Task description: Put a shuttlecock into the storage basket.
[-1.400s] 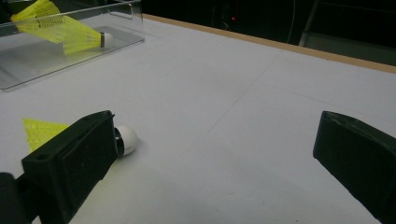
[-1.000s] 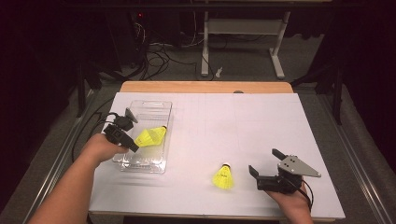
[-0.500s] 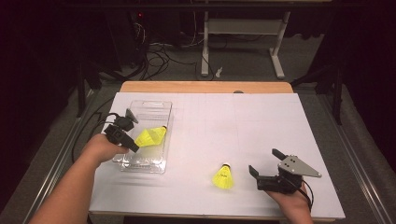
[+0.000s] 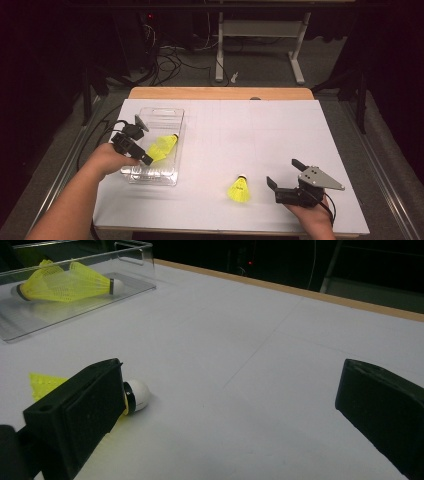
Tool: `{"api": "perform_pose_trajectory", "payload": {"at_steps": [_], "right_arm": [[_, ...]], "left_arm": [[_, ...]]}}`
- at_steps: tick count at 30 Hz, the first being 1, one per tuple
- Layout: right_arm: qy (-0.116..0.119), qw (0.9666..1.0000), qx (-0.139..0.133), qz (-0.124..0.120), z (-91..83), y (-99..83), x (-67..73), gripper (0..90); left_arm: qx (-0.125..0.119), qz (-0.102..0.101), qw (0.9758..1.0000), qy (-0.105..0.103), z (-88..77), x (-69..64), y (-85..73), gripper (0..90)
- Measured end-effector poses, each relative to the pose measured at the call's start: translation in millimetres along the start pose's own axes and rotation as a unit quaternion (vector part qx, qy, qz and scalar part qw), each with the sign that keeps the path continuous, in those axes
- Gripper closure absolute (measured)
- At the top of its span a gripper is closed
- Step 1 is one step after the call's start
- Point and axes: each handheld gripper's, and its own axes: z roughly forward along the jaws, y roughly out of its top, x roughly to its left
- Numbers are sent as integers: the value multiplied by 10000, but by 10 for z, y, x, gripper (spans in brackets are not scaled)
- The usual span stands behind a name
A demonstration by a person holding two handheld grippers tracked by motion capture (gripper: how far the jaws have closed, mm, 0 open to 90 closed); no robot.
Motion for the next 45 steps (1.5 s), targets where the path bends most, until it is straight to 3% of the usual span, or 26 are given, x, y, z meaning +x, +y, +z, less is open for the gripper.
{"api": "perform_pose_trajectory", "payload": {"at_steps": [3,7,11,28,35,45], "right_arm": [[3,10000,-4,-22,2,3,4,3],[0,10000,-7,-31,-1,5,9,3],[7,10000,-10,-25,-5,4,10,3],[-15,10000,-5,-22,-18,-2,8,3],[-22,10000,7,-29,-16,-8,-5,3],[10,10000,12,-59,-3,-14,-1,3]], "left_arm": [[-52,39,9999,-83,-42,-66,8,358],[-36,164,9999,12,-94,-153,29,325],[-34,156,9998,80,-140,-211,41,300],[11,-19,10000,19,-269,-206,-18,142],[107,-105,9999,69,-261,-205,-19,5],[69,-47,9999,132,-269,-263,-37,5]]}}
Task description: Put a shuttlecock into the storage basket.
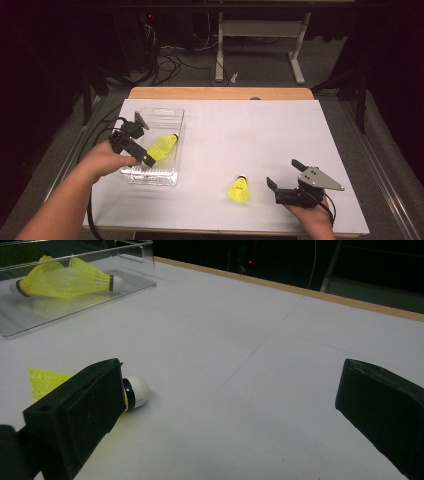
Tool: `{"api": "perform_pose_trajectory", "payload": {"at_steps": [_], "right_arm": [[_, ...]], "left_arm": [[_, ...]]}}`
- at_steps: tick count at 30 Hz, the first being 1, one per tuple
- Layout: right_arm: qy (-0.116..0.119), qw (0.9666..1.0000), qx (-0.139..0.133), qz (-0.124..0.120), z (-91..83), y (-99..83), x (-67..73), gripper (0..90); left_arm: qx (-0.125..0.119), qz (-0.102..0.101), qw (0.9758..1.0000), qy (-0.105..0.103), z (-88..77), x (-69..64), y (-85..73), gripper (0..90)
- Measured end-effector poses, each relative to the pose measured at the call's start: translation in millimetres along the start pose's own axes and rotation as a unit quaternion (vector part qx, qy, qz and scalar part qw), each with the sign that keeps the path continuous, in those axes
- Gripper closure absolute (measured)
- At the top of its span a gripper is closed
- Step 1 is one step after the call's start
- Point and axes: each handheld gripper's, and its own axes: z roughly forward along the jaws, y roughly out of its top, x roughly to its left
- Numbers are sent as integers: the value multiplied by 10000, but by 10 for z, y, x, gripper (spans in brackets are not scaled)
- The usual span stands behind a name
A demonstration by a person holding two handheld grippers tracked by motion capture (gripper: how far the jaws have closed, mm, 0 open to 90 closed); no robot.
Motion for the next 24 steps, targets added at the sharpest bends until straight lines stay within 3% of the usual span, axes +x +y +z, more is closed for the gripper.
{"api": "perform_pose_trajectory", "payload": {"at_steps": [24], "right_arm": [[-89,10000,1,10,-69,-31,-39,3]], "left_arm": [[19,495,9987,-136,78,-447,147,6]]}}
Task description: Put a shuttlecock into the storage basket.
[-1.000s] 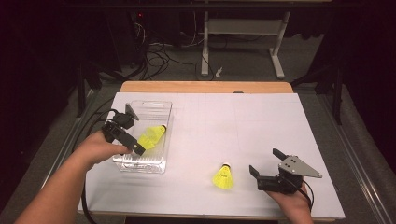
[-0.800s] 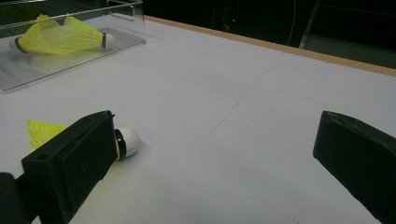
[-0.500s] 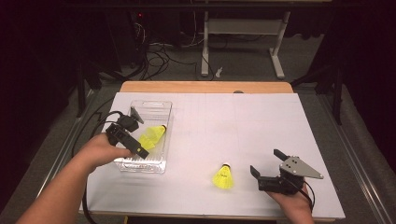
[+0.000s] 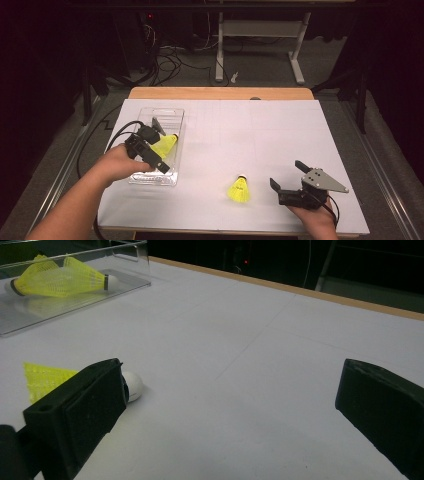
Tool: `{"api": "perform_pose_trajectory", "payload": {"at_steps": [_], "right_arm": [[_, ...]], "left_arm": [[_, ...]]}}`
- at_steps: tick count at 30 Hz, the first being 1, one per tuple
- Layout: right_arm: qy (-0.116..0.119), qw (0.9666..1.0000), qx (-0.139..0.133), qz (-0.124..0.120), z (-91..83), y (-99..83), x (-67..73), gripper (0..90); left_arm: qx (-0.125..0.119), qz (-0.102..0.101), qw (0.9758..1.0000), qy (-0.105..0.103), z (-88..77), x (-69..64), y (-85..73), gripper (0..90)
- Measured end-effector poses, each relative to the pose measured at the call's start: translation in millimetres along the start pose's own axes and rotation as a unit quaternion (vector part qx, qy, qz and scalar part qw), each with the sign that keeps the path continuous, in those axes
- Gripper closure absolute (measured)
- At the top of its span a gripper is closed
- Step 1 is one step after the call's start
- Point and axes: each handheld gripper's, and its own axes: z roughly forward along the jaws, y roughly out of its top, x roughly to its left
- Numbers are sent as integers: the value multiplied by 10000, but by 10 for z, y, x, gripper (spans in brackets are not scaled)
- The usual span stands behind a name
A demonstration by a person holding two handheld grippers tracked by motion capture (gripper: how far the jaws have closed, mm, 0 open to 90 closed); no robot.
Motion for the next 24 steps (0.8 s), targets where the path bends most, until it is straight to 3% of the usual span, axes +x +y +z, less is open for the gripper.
{"api": "perform_pose_trajectory", "payload": {"at_steps": [17,24], "right_arm": [[7,10000,48,-4,8,-20,3,3],[3,10000,47,0,8,-24,0,3]], "left_arm": [[81,506,9986,-96,69,-371,169,6],[100,765,9969,-157,118,-562,246,6]]}}
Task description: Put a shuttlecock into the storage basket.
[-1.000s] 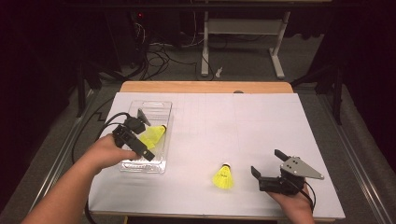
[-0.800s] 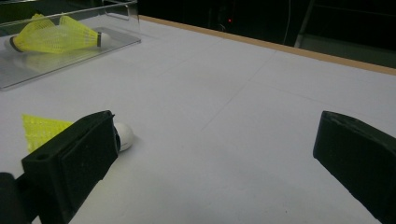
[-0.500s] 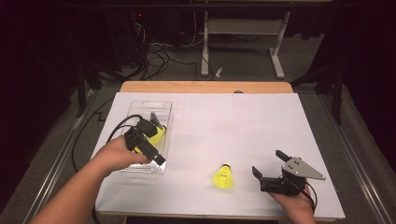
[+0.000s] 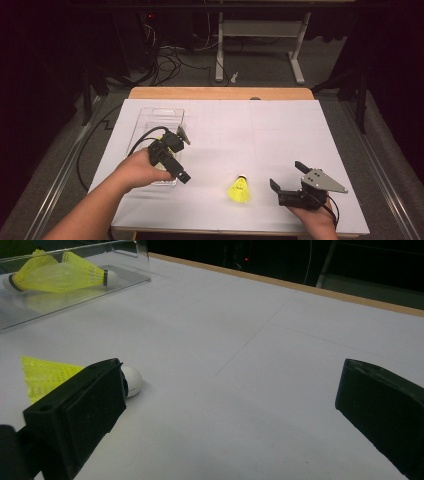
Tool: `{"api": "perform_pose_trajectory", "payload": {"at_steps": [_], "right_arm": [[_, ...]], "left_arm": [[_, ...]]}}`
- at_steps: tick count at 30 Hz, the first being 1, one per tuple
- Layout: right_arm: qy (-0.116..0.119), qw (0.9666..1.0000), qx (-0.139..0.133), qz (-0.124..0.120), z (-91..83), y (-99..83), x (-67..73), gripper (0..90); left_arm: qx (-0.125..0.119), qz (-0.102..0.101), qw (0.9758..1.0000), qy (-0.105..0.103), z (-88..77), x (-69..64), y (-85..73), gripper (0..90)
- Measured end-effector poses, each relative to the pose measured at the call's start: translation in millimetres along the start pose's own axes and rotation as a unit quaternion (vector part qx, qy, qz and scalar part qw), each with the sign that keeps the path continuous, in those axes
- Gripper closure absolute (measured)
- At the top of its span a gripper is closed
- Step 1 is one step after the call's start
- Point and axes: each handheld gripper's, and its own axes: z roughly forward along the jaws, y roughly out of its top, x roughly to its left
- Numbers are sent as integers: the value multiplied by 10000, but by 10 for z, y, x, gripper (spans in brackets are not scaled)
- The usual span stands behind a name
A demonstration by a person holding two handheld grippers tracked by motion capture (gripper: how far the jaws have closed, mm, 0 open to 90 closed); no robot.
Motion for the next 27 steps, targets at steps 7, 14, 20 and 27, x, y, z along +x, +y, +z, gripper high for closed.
{"api": "perform_pose_trajectory", "payload": {"at_steps": [7,14,20,27], "right_arm": [[-15,10000,-10,6,-12,-2,-7,3],[-21,10000,-18,-6,-30,-5,-7,3],[-44,10000,-19,-7,-43,-6,-12,3],[-25,10000,-17,1,-38,-6,-7,3]], "left_arm": [[11,175,9998,-68,39,-134,90,6],[34,297,9995,-69,86,-240,177,6],[46,375,9992,-98,138,-314,232,6],[92,452,9989,-123,228,-388,274,6]]}}
